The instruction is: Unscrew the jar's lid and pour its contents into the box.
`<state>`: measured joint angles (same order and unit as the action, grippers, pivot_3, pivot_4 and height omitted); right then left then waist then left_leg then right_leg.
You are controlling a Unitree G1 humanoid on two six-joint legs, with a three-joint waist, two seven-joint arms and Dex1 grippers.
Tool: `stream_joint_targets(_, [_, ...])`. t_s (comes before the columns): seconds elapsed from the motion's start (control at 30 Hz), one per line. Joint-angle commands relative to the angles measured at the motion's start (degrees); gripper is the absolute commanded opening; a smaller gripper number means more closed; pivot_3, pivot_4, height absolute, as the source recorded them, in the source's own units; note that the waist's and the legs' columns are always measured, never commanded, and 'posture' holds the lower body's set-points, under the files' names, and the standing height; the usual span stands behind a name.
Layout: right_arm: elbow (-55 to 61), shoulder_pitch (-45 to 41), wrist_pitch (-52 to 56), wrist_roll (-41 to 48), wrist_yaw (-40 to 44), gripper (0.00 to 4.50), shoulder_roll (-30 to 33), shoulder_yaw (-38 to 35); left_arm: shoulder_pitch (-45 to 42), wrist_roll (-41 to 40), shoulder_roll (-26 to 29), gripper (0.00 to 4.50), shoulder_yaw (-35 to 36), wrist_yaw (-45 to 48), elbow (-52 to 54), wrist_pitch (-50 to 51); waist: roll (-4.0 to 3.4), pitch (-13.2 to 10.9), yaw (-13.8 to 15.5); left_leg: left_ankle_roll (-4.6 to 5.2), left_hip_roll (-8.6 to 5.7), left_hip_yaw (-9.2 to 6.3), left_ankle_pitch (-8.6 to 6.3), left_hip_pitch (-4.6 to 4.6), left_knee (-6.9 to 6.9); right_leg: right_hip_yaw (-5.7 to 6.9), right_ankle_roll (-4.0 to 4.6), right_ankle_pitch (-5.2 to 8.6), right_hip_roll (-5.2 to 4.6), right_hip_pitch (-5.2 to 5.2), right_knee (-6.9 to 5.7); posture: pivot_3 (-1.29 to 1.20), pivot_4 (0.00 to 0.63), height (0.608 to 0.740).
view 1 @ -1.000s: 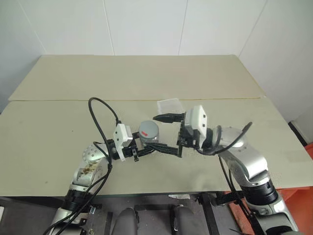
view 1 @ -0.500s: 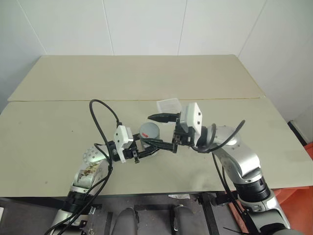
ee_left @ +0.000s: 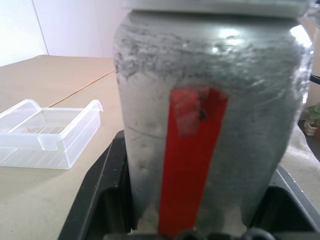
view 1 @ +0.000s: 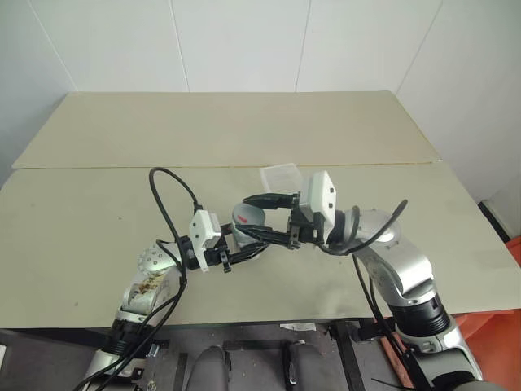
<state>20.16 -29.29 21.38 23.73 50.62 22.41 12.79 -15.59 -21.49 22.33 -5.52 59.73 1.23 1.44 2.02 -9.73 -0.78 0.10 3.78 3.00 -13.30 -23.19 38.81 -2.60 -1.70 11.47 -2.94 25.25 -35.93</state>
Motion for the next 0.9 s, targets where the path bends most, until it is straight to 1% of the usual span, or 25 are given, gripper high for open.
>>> stream_joint_targets(0.03, [1.5,0.3,-0.1,0.3,0.4,2.65,0.5,0.0,-1.3,-0.6,-0.3,2.24,0.3,0.3,1.8,-1.6,0.0,0.0,0.0,0.0,0.0,0.0,0.0,0.0,0.0,0.0,0.0,0.0,0.0,0.0,0.0,0.0,0.15,0.74])
stream_joint_targets(0.57, [2.6,0.6,-1.1,0.1,2.8,2.65,1.2,1.0,-3.1,1.5,-1.9,2.24,0.0,-1.1,-0.5,-3.0,0.0,0.0,0.0,0.0,0.0,0.0,0.0,0.0,0.0,0.0,-0.01,0.01,0.0,0.0,0.0,0.0,0.15,0.74])
stream_joint_targets(0.83, [2.5,0.5,-2.1,-0.9,2.5,2.65,0.9,0.9,-3.3,1.7,-2.5,2.24,-0.1,-0.9,-1.0,-3.6,0.0,0.0,0.0,0.0,-0.01,0.0,0.0,0.0,0.0,0.0,-0.01,0.0,0.0,0.0,0.0,0.0,0.15,0.74])
stream_joint_targets(0.9, [2.6,0.2,-2.1,0.0,2.2,2.65,0.3,0.2,-3.2,1.8,-2.6,2.24,-0.1,-0.8,-1.2,-3.8,0.0,0.0,0.0,0.0,0.0,0.0,0.0,0.0,0.0,0.0,-0.01,0.0,0.0,0.0,0.0,0.0,0.15,0.74])
